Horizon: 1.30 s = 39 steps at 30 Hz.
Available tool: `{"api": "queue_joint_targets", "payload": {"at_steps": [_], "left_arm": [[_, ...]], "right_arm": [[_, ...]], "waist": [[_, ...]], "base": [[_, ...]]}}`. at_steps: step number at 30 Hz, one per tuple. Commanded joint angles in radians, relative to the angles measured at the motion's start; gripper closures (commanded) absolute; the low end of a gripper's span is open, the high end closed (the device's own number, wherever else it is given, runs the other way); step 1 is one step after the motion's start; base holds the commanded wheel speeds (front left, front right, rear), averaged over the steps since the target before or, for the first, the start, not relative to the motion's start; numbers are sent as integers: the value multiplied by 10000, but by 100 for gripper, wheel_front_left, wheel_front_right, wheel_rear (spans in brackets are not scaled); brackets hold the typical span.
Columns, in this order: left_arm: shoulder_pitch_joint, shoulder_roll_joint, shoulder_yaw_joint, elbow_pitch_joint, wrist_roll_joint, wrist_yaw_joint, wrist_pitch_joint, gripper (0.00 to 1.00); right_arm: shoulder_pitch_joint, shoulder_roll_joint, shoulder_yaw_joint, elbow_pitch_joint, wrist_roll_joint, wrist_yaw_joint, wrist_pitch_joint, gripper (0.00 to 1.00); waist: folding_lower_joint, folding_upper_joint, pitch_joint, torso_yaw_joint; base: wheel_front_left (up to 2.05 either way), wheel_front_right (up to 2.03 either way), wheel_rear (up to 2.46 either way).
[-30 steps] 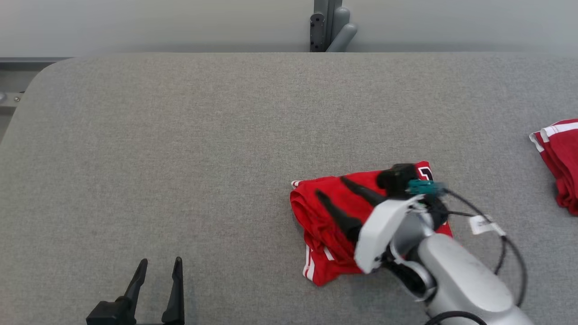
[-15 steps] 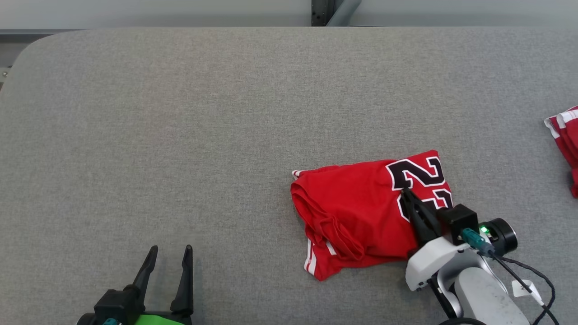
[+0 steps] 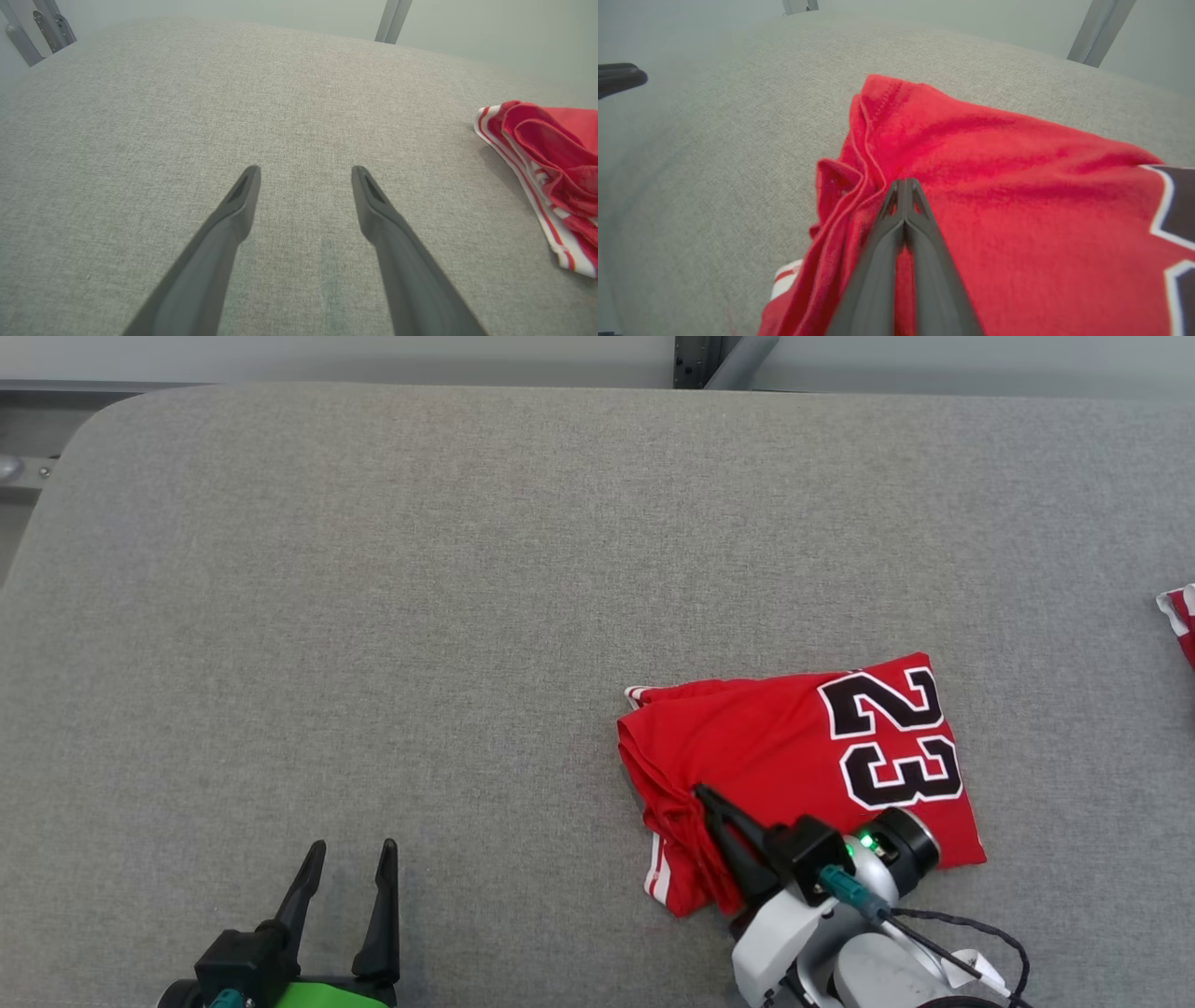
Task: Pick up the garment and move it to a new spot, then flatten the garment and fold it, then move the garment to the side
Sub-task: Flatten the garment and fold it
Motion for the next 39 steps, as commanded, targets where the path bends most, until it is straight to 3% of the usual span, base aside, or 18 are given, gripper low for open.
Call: {"api": "queue_joint_targets", "payload": {"at_steps": [1, 13, 16, 19, 21, 22, 23, 24, 30, 39], "left_arm": [[-122, -17, 14, -2, -15, -27, -29, 0], [2, -63, 56, 104, -57, -27, -29, 0], [179, -75, 136, 140, -52, -25, -29, 0], [330, -93, 198, 154, -20, -25, -29, 0], [464, -93, 308, 148, -8, -25, -29, 0], [550, -89, 395, 136, -12, -25, -29, 0], [631, -89, 475, 118, -6, -25, -29, 0], [710, -96, 553, 104, 6, -25, -29, 0], [1092, -159, 805, -64, 19, -25, -28, 0], [1564, -221, 823, -279, 232, -13, -29, 0]], "right_arm": [[41, -3, 140, 61, 52, -17, -22, 100], [-103, 51, 1320, 483, 1058, -17, -23, 100], [36, 57, 1813, 216, 1537, -16, -23, 87], [260, 23, 1775, -113, 1899, -17, -22, 81], [481, 40, 1473, -488, 2046, -17, -22, 68], [614, 40, 1260, -732, 2110, -17, -22, 56], [780, 39, 1007, -975, 2050, -17, -24, 32], [996, 33, 679, -1206, 1953, -17, -22, 0], [2399, 36, -1557, -2454, 1046, -17, -24, 0], [3921, -479, -4343, -2603, 555, -17, -24, 0]], "waist": [[0, 0, -11, 20], [0, 0, -360, 102], [0, 0, -559, 16], [0, 0, -840, -139], [0, 0, -1089, -254], [0, 0, -1207, -330], [0, 0, -1316, -414], [0, 0, -1425, -501], [0, 0, -1983, -957], [0, 0, -2499, -1263]], "base": [[0, 0, 0], [0, 0, 0], [0, 0, 0], [0, 0, 0], [0, 0, 0], [0, 0, 0], [0, 0, 0], [0, 0, 0], [0, 0, 0], [0, 0, 0]]}}
